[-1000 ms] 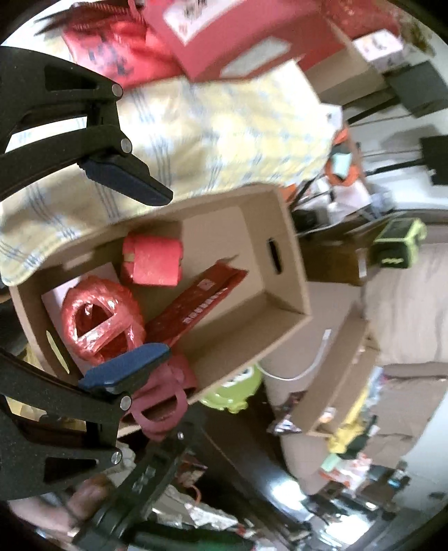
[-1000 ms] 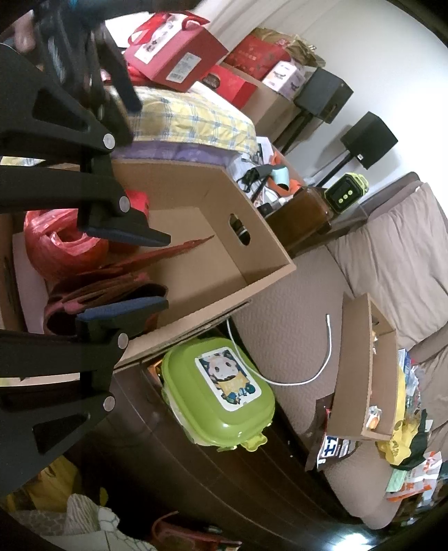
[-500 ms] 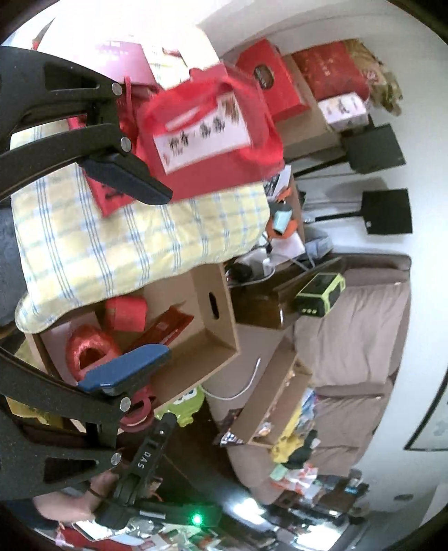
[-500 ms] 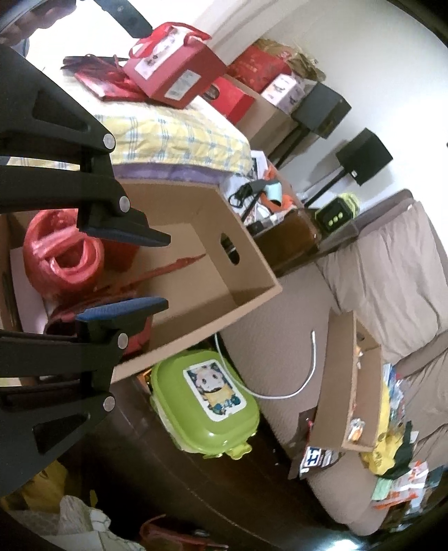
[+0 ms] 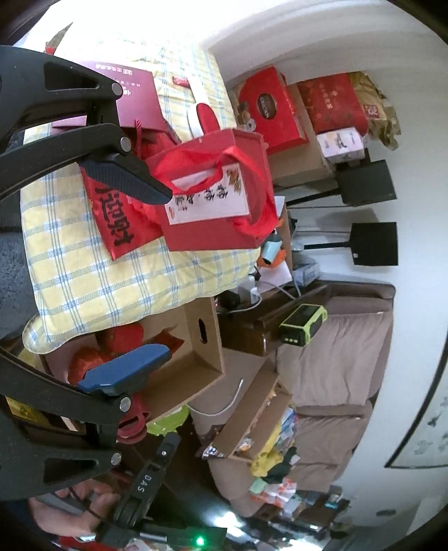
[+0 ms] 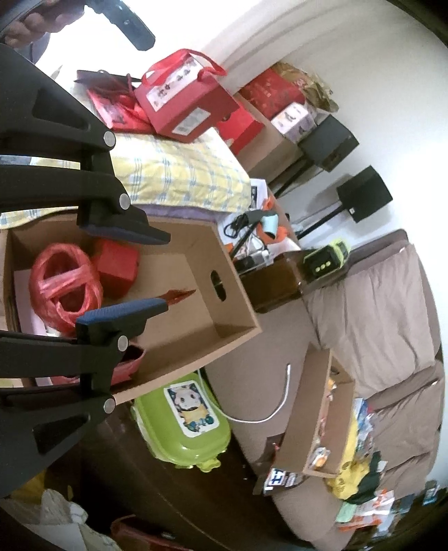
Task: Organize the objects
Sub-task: 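Withdraw both grippers from the cardboard box and move toward the plaid table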
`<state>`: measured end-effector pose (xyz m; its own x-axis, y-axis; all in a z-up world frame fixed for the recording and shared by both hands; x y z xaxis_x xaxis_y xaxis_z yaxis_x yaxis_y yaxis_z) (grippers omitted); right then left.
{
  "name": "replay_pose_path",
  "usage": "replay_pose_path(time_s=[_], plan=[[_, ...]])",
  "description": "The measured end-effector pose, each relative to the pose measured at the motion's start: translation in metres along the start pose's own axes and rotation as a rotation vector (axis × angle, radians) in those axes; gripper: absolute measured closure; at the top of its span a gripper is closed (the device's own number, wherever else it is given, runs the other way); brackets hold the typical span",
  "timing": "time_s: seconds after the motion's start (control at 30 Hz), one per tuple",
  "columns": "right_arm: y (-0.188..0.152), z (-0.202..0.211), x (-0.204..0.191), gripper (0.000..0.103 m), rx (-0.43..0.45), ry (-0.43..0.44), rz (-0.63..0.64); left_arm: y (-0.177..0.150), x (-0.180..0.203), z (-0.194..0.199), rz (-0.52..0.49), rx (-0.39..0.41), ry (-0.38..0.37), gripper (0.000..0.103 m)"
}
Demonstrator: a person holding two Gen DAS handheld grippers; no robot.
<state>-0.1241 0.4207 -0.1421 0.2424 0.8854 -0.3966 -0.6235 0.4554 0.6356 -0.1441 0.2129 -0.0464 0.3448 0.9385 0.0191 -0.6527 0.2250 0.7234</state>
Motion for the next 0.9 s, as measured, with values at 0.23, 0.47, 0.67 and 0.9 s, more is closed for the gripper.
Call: replay_pose_path(time_s=[0.23, 0.47, 0.67, 0.9], plan=[[0.007, 0.017, -0.026, 0.064, 0.022, 0.028, 0.058, 0.0, -0.016, 0.013, 0.02, 0.018, 0.027, 0.022], [0.011, 0.033, -0.048, 0.059, 0.046, 0.05, 0.113, 0.002, -0.032, 0.024, 0.049, 0.032, 0.046, 0.022], [0.014, 0.044, -0.06, 0.049, 0.065, 0.053, 0.14, 0.004, -0.044, 0.033, 0.055, 0.035, 0.054, 0.022], [0.015, 0.059, -0.077, 0.045, 0.089, 0.072, 0.177, 0.014, -0.065, 0.047, 0.071, 0.075, 0.057, 0.009]])
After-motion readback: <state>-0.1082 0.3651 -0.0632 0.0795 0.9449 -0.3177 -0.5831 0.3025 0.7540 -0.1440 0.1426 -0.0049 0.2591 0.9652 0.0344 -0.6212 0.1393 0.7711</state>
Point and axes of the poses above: each gripper's, at about its wrist camera, not at the fingertips, and z roughly against the way its jaws point, x to its right, y to its top, the point moved 8 cm from there along -z, roughly the way its jaws point, and after that the axes turned 1 degree about -y, right-handed, at the moved point
